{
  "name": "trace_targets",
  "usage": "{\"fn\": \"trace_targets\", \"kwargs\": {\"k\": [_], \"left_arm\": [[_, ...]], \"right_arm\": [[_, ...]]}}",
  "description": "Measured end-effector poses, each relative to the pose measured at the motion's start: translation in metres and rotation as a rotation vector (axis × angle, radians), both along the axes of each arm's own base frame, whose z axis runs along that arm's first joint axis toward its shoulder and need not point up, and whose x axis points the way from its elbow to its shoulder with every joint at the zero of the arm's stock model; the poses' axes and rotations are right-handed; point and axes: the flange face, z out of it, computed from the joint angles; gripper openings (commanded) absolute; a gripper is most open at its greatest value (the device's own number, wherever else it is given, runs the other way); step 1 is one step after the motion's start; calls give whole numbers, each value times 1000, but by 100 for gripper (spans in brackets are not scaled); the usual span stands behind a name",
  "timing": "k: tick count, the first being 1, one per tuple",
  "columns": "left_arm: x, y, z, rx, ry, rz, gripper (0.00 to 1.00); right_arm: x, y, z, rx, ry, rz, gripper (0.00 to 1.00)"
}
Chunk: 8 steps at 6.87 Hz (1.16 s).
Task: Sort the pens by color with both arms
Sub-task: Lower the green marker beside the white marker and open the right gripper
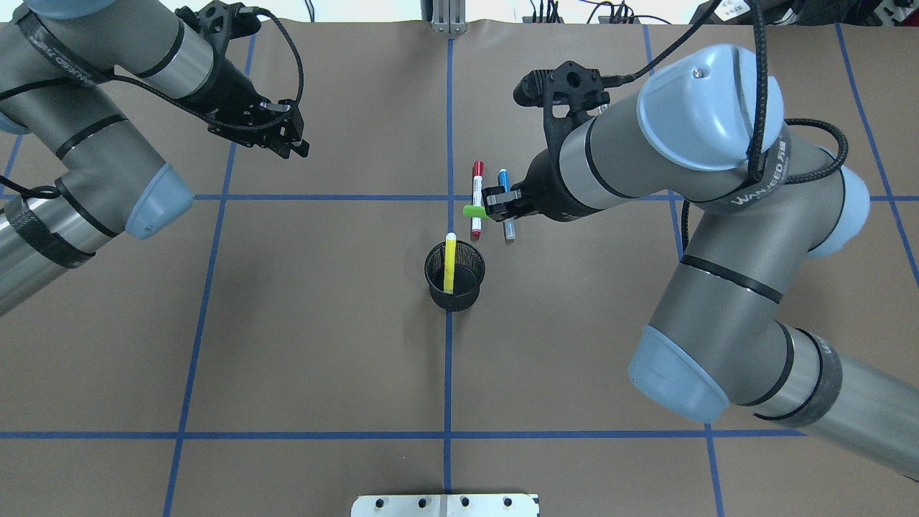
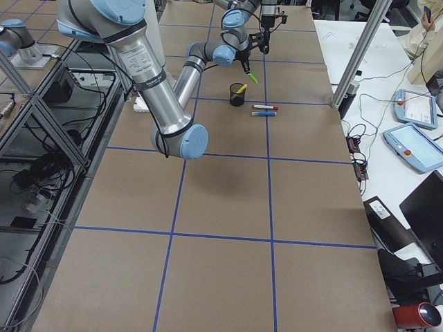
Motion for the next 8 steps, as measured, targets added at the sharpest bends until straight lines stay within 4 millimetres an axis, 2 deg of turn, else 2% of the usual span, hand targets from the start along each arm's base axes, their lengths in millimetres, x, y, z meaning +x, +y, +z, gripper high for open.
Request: {"fn": "trace_targets", "kwargs": {"k": [4,5,6,7,8], "left_arm": [[-5,22,-8,26,23,17,40],[-6,27,-7,28,25,19,40],[-6,29,-7,29,26,21,40],[-6,30,-7,29,26,22,40],[-6,30,-7,29,26,23,40]], "right_arm": [[-67,-76,-24,-71,76,151,7],[-82,-95,-19,-80,88,173,7],[-97,-111,-4,-87,89,186,7],[-110,-120,10,-95,90,190,7],[-120,-121,18,-103,92,181,8]]}}
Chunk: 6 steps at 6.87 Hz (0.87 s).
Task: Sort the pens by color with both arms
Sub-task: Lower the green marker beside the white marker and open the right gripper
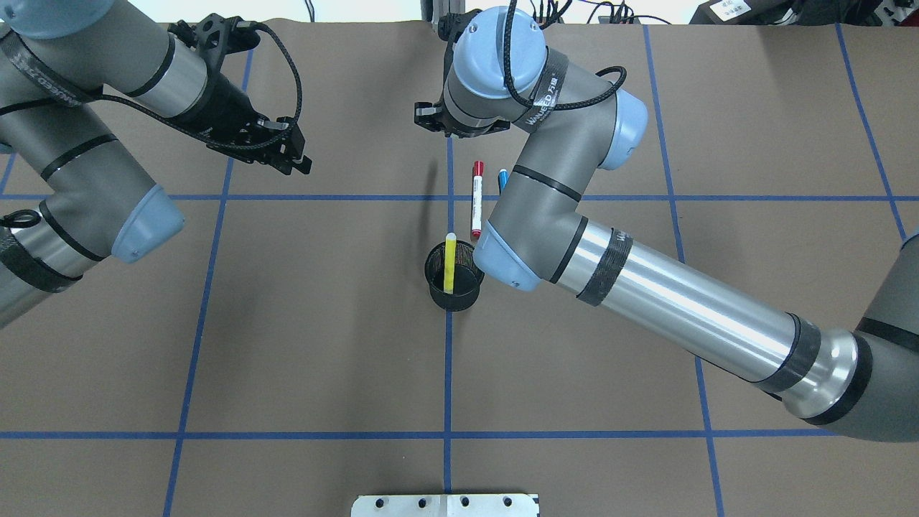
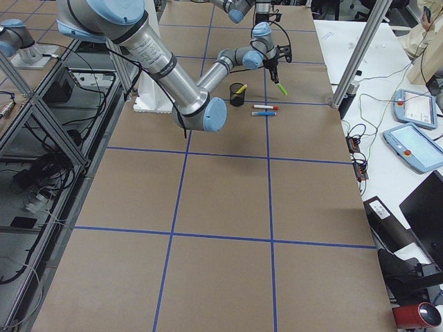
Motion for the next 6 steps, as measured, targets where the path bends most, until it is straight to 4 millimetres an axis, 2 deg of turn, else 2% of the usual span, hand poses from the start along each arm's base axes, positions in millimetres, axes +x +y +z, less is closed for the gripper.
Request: {"fn": "trace_targets", "kwargs": {"k": [1,2,3,4,5,6], "left_arm": [[0,0,0,0,0,0,40],[0,0,1,0,-1,0,40],[0,0,1,-1,-1,0,40],[0,0,1,-1,-1,1,40],[1,1,0,-1,-1,2,40],[2,1,0,0,-1,3,40]], "right_arm": [[-9,5,4,-9,-2,-19,9],[-14,9,5,-17,-6,-36,19],[-16,11,5,-22,-10,-48,43],[-17,12,5,-26,-13,-61,63],[-14,12,4,-31,-22,-77,70],[-3,9,1,-49,-45,-106,73]]}}
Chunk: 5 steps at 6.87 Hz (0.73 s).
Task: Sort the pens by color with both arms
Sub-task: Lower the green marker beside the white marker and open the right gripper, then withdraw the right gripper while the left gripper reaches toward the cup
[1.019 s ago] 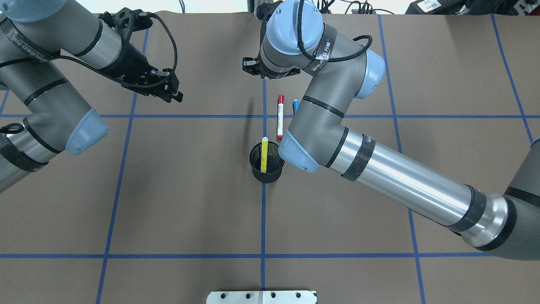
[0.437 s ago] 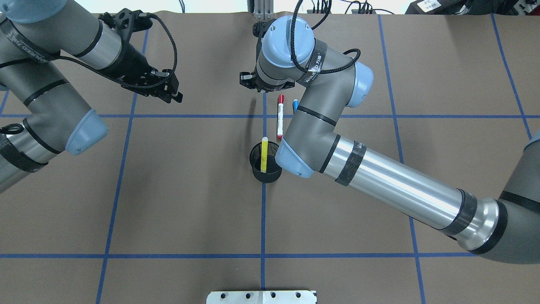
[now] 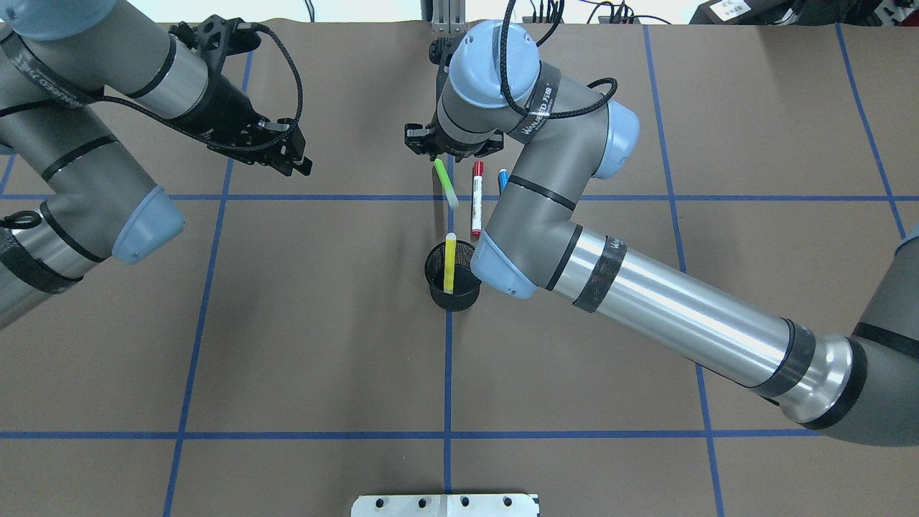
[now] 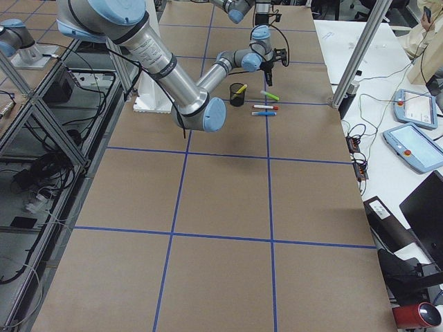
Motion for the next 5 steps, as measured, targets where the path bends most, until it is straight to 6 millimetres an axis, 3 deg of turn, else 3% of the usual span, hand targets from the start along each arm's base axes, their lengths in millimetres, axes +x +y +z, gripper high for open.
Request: {"fn": "trace_targets", "kwargs": {"k": [2,5], "left_arm": [[16,8,-6,-9,2,14,40],[77,36,-37,-36,4,-9,39]], "right_arm": [[58,-8,15,-53,-52,-59,75],[168,-20,83,-107,-81,-113,79]]}}
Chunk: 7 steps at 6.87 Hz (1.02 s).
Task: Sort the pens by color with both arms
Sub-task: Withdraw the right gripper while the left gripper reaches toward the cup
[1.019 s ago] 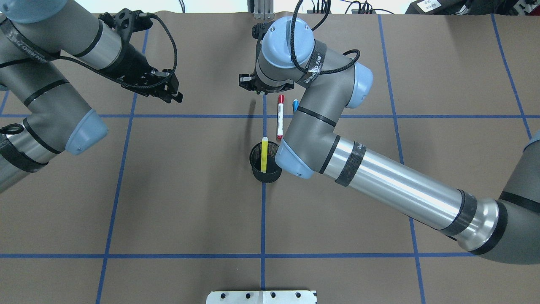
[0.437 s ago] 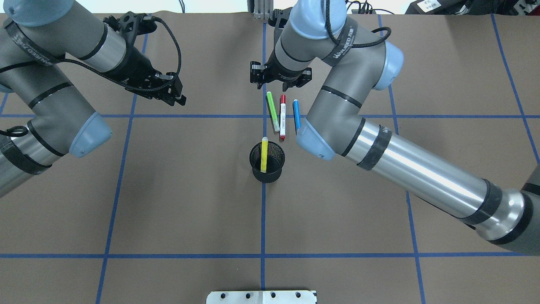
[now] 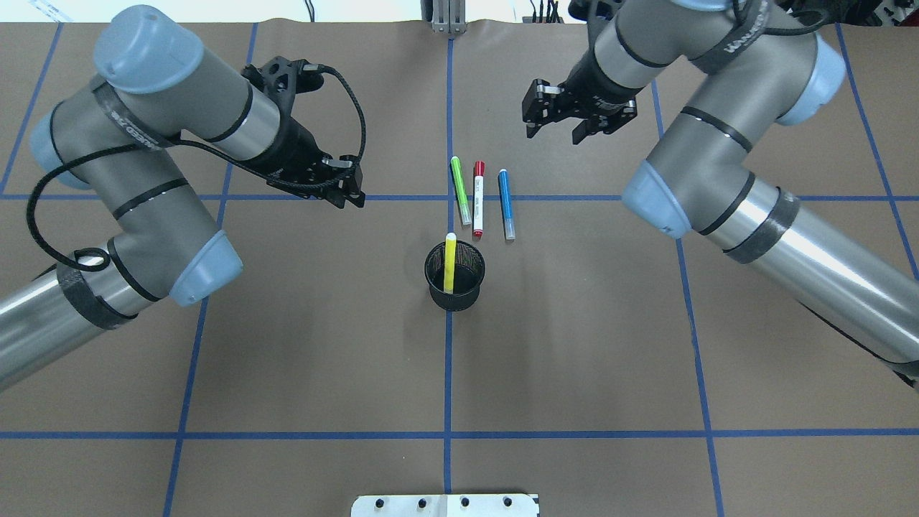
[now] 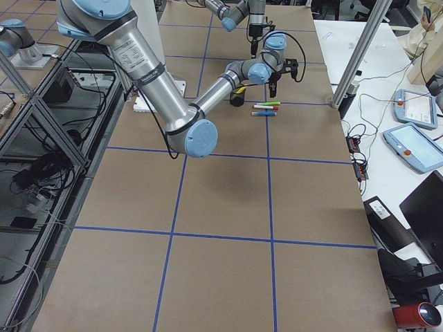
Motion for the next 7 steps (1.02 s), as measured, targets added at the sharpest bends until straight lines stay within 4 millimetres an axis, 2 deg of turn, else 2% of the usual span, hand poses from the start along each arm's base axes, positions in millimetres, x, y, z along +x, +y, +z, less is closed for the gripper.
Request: {"fn": "trace_targets", "kwargs": {"k": [1,2,4,5,7], "left_arm": [[17,9,-15,-11,8,-23,40],[30,17,-33,-36,23,-57,40],[59,37,-61,-100,48,-144,40],[74,49,-69,-125,54,-190,40],[87,56,-76,-143,58,-279,41]], "right_arm": [[22,-6,15,-25,-1,4,79],[36,-10,25,-55,10,14,79],[68,-18,34,-123,49,55,80],[85,-21,42,-153,68,81,81],[109,-28,60,-195,99,122,82]]}}
